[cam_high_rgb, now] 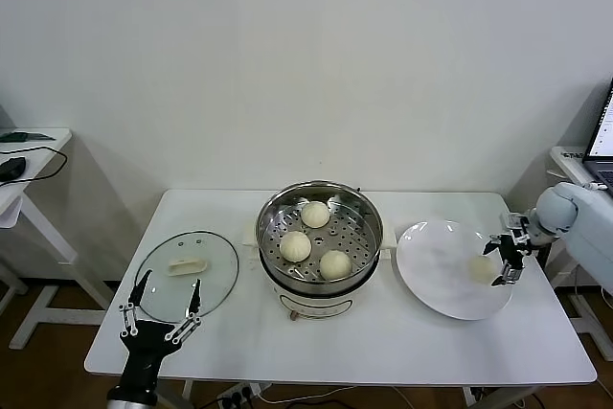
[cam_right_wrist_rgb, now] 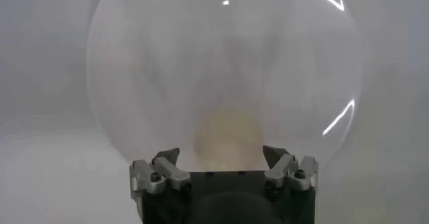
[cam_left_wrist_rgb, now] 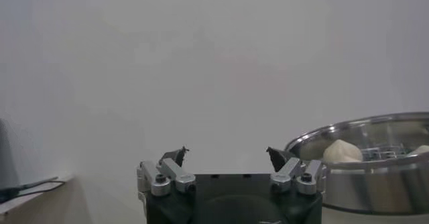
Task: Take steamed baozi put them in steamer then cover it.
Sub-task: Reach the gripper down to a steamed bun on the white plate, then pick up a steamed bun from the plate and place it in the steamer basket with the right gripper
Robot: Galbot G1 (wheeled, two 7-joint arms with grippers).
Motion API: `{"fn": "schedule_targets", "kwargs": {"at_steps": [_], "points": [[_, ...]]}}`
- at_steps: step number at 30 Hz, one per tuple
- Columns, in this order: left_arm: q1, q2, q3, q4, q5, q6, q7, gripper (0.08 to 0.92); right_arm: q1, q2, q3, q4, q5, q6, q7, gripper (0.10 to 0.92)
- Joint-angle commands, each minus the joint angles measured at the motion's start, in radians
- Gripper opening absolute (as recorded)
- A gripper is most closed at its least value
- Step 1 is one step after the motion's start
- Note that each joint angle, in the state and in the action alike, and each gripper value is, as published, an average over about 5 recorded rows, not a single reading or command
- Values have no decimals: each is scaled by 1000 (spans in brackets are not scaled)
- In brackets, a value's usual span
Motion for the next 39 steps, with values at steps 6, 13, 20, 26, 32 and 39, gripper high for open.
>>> {"fn": "schedule_targets", "kwargs": {"at_steps": [6,13,20,26,32,39], "points": [[2,0,-3,-2,0,1,-1,823,-27,43,50,-43,-26,1,11,736],[6,-1,3,-4,0,1,-1,823,-20,36,44,-26,-29,5,5,699],[5,3,10,-6,0,2,-2,823,91,-4,-24,70,17,5,-56,672],[1,9,18,-9,0,5,-2,823,332,-31,-191,225,146,-1,-172,662],[2,13,23,-19,0,8,-3,823,625,51,-416,297,297,-54,-256,662],[-1,18,18,-17,-2,6,-4,823,797,211,-570,372,494,-142,-290,662]]}}
